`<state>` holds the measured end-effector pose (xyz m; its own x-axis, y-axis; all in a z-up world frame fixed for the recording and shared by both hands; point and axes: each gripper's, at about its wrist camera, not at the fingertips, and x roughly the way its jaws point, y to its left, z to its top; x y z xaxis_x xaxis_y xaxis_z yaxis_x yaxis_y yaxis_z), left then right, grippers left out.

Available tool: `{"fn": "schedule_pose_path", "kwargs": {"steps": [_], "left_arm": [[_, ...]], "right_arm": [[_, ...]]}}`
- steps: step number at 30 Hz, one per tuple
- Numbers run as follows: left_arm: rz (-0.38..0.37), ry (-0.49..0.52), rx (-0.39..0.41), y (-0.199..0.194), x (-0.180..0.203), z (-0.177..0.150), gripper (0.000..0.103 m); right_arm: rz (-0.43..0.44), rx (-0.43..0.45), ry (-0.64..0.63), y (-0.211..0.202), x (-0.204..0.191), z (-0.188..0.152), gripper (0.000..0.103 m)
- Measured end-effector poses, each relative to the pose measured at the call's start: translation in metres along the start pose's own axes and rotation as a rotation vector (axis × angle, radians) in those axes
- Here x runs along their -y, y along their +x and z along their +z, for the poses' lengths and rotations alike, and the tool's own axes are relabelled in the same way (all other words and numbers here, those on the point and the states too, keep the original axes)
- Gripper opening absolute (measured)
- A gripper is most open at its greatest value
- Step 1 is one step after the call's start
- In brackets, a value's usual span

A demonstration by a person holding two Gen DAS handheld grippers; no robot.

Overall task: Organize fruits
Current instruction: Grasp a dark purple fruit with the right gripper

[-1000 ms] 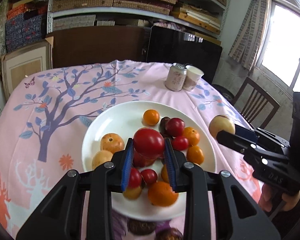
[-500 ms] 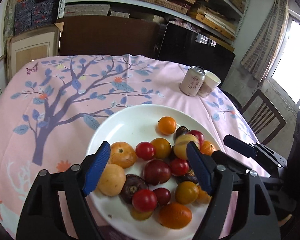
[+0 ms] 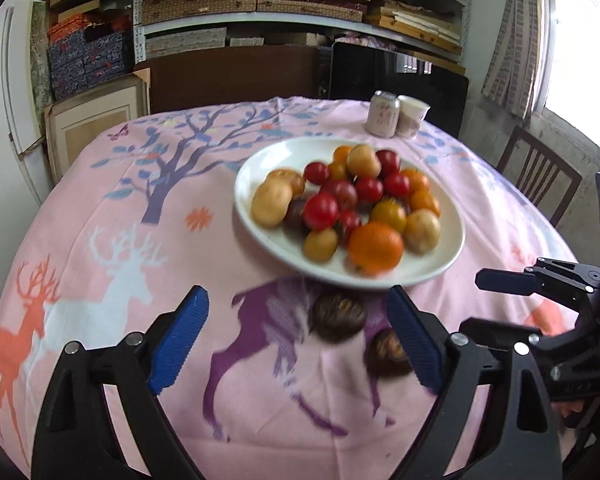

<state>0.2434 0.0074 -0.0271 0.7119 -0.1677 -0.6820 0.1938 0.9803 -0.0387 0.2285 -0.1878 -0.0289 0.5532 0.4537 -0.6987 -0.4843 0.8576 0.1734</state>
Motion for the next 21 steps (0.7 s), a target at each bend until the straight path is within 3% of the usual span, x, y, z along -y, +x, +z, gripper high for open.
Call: {"fn": "schedule_pose_path", "kwargs": {"steps": [2,8,19,20,21], "left_arm": [[0.038,-0.036,-0.027,0.003,-0.011,-0.011,0.088],[0.047,-0.092,-0.034,-0.008,-0.033,-0.023,0.088],[0.049,-0.082,-0.054,-0.003,-0.027,-0.028,0.088],[0.050,-0.080,-0.054,-0.003,-0.026,-0.028,0.088],[0.051,-0.079,-0.055,-0.003,-0.026,-0.028,0.088]], "right_arm": [[-0.005,-0.040,-0.023,0.011,-0.011,-0.006,0.060],[-0.022,-0.083,-0.065,0.031,-0.035,-0.006,0.060],[-0.053,-0.110,-0.067,0.050,-0.041,0.000,0.060],[-0.056,-0.118,-0.073,0.052,-0.042,0.000,0.057],[-0.057,-0.132,-0.082,0.055,-0.044,0.000,0.044]]}}
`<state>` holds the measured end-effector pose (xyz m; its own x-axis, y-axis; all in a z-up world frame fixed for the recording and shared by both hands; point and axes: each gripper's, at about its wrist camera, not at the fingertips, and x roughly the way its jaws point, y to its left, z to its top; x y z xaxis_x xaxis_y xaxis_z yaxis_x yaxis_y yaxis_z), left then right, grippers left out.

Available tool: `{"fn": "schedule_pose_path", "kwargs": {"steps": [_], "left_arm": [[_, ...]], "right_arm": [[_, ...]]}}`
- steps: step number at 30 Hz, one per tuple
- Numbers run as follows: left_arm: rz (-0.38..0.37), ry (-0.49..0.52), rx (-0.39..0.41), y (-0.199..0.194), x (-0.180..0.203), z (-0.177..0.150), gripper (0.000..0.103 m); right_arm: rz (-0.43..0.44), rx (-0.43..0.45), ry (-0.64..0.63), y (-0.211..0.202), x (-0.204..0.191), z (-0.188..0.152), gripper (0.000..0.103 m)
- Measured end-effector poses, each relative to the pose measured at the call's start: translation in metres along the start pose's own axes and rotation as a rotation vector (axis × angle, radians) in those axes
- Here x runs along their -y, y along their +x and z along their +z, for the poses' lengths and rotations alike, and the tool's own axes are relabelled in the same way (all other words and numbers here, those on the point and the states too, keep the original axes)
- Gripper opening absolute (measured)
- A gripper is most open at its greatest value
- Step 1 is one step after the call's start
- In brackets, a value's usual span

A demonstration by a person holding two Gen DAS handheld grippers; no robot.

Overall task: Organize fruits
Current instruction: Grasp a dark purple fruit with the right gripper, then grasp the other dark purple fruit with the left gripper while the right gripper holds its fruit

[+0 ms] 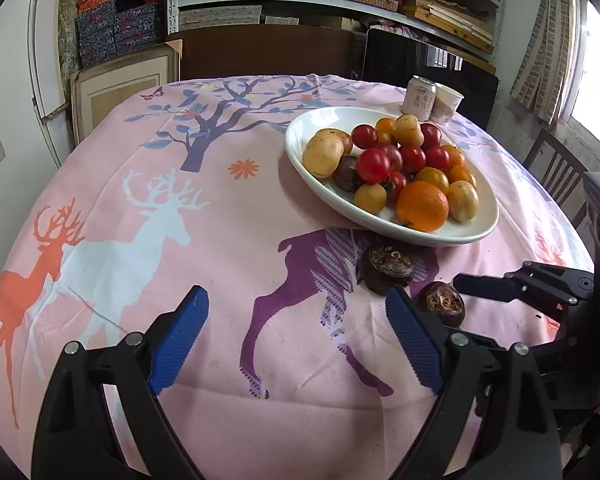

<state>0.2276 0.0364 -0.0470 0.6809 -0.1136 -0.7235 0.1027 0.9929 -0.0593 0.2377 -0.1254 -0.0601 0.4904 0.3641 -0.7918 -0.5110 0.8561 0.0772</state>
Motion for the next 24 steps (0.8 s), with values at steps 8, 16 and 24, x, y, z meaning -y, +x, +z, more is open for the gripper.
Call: {"fn": "schedule_pose_path", "kwargs": {"steps": [8,16,24], "left_arm": [[-0.001,0.002,-0.006,0.002,0.001,0.000,0.088],[-0.013,0.097,-0.036,0.013,0.034,0.004,0.088],[-0.003,0.210,-0.051,0.043,0.082,0.014,0.087]], "right_arm": [[-0.023,0.026,-0.003,-0.011,0.001,-0.005,0.042],[-0.031,0.128,0.128,-0.054,0.042,-0.031,0.042],[-0.027,0.180,0.252,-0.074,0.078,-0.055,0.042]]}}
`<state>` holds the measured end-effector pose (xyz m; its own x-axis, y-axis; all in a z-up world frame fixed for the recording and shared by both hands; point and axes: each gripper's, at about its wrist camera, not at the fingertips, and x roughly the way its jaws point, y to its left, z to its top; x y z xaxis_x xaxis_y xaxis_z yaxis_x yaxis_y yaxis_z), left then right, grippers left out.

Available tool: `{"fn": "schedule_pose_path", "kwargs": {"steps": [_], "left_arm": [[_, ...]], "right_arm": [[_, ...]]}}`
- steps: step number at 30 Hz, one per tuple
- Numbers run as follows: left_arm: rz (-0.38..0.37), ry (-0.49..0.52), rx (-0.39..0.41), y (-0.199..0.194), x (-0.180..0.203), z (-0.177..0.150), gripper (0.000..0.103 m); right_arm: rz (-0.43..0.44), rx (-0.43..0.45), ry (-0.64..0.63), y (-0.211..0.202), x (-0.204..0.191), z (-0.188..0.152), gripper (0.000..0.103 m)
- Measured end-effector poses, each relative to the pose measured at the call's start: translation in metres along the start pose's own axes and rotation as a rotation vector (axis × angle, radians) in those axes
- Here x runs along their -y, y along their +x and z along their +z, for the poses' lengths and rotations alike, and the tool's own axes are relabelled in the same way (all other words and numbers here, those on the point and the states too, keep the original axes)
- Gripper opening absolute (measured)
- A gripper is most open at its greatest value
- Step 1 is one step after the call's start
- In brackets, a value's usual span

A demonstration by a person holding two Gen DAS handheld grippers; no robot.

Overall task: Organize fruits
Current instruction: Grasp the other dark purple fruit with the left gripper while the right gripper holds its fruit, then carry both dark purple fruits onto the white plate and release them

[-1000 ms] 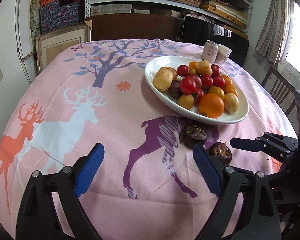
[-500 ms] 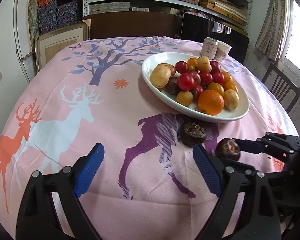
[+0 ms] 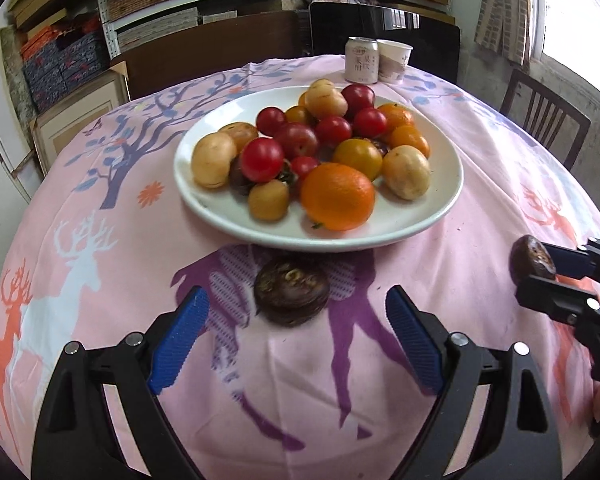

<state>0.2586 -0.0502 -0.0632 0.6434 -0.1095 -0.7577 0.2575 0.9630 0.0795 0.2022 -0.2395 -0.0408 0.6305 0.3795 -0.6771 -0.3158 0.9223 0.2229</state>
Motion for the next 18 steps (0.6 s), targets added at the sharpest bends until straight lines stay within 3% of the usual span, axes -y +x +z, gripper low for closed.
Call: {"fn": "schedule_pose_path", "kwargs": {"steps": [4,6,7,13,18], "left_arm": [[-0.022,-0.001,-0.040,0.015,0.000,0.002,0.052],[-0.038,-0.008,-0.052,0.018,-0.001,0.000,0.051],[-0.041,-0.012,-0.053,0.018,-0.003,0.000,0.042],[-0.056,-0.031,-0.025,0.003,-0.010,-0.007,0.042],[-0.066,-0.026,0.049,-0.032,-0.012,-0.003,0.041]], "right_arm": [[0.016,0.004,0.004,-0.001,0.004,-0.001,0.042],[0.023,0.002,0.006,-0.001,0.003,-0.001,0.042],[0.027,0.003,0.008,-0.001,0.003,-0.001,0.042],[0.020,0.018,0.011,-0.006,0.005,-0.001,0.042],[0.018,0.031,0.002,-0.016,0.007,0.006,0.042]]}}
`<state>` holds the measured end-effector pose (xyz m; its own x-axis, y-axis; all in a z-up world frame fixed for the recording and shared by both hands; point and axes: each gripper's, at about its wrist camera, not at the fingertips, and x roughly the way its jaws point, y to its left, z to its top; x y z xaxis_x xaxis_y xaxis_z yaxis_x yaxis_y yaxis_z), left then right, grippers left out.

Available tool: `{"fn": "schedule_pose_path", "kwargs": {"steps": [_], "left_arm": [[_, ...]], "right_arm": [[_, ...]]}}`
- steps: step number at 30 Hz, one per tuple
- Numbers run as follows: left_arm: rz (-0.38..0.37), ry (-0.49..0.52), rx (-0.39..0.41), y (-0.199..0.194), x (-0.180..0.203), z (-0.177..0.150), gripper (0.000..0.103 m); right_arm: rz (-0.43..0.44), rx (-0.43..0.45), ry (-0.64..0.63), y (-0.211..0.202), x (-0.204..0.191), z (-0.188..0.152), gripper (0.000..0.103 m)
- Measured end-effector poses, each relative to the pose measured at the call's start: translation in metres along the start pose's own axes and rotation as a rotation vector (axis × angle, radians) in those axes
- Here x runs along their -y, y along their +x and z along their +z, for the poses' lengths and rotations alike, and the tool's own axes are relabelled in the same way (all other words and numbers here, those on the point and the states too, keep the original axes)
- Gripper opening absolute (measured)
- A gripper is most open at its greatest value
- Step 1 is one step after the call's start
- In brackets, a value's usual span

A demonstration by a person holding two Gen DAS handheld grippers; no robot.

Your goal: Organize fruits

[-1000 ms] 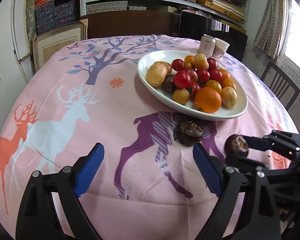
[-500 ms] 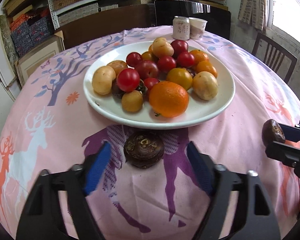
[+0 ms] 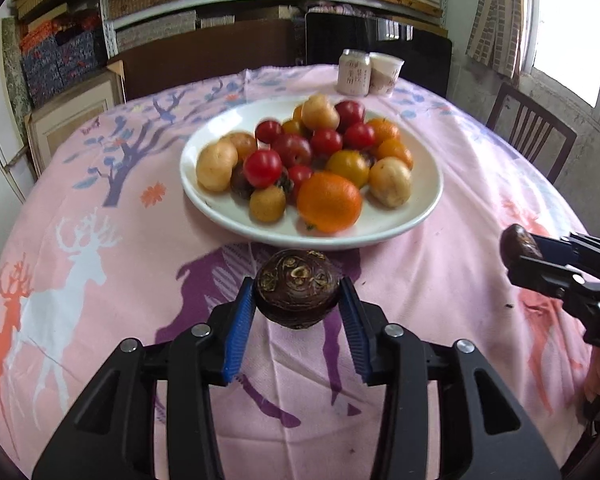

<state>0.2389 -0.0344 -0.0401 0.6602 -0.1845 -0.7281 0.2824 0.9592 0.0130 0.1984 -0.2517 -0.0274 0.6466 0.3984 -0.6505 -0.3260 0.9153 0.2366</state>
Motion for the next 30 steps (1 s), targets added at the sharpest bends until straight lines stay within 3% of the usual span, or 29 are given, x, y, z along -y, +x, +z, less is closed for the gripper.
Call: {"fn": "schedule_pose_path", "kwargs": {"steps": [6,12,21,22,23,25,30], "left_arm": [[0.000,-0.012,0.084,-0.023,-0.005,0.037,0.041],[-0.015,-0.048,0.081,0.004,-0.009,0.084,0.041],[-0.026,-0.094,0.020,0.060,-0.026,0.103,0.042],[-0.026,-0.098,0.009,0.065,-0.028,0.104,0.054],[-0.019,-0.104,0.006,0.067,-0.030,0.105,0.076],[0.008,-0.117,0.037,0.062,-0.035,0.105,0.087],[0.018,-0.132,0.048,0.035,-0.039,0.090,0.097]], "right_arm": [[-0.016,0.075,-0.015,-0.013,0.005,0.043,0.042],[-0.038,0.137,-0.062,0.008,0.005,0.097,0.042],[-0.005,0.048,-0.060,0.091,0.014,0.120,0.043],[-0.001,0.041,-0.073,0.098,0.013,0.121,0.044],[-0.009,0.039,-0.088,0.103,0.011,0.122,0.053],[-0.015,0.059,-0.093,0.101,0.009,0.121,0.060],[-0.004,0.072,-0.036,0.068,0.017,0.107,0.064]]}}
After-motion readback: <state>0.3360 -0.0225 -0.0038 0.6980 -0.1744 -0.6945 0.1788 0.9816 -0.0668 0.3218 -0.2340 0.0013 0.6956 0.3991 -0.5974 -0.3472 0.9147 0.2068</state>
